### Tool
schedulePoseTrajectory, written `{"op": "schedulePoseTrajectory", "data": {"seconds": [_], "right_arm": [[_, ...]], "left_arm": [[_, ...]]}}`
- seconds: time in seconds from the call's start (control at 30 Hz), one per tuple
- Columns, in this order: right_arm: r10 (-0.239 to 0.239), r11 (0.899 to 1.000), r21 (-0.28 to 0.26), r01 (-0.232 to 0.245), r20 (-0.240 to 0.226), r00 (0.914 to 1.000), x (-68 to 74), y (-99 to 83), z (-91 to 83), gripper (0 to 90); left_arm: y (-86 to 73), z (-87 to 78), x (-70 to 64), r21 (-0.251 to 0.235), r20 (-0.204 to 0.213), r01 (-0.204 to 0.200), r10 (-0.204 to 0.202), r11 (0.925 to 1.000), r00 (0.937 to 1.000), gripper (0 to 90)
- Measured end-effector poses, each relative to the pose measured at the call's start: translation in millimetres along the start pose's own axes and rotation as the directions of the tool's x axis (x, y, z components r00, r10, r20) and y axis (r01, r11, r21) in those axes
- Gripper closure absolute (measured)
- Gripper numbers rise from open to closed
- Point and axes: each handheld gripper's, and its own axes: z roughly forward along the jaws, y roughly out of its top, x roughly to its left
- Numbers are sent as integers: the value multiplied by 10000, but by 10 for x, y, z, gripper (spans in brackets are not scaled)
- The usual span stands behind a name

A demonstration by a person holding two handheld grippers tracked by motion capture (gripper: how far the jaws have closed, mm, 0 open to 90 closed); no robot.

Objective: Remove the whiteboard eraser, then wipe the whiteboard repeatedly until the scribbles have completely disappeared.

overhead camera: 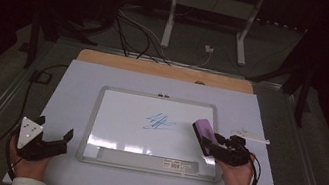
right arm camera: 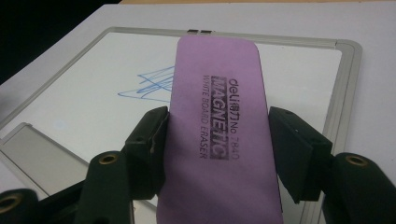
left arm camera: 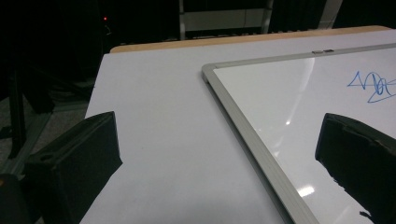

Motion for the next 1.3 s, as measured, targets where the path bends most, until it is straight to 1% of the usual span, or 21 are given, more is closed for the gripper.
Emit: {"op": "schedulePoseTrajectory", "data": {"seconds": [0.17, 0.33, 0.53, 0.7, 1.07, 1.3], "right_arm": [[-28, 10000, -55, 28, 21, 10000, 4, 51, 35, 408], [-197, 9998, -55, 197, 37, 9998, 34, 113, 91, 408], [-260, 9997, -36, 260, -2, 9997, 57, 170, 174, 408], [-359, 9993, -70, 359, -34, 9994, 85, 215, 217, 408], [-173, 9994, -291, 169, -147, 9997, 103, 251, 323, 408], [-298, 9993, -228, 298, -22, 9996, 130, 254, 430, 408]], "left_arm": [[0, 1, 3, 27, 9, 2, -2, 10000, 10000, 7], [-3, -10, 2, -7, -25, -9, 9, 10000, 10000, 7], [-13, -5, 20, 22, -35, 69, -69, 10000, 10000, 7], [-7, -8, 7, -1, -31, 22, -22, 10000, 10000, 7], [-9, -4, 8, 26, -16, 14, -14, 10000, 10000, 7], [-8, -2, 5, 34, 6, -11, 11, 10000, 10000, 7]]}}
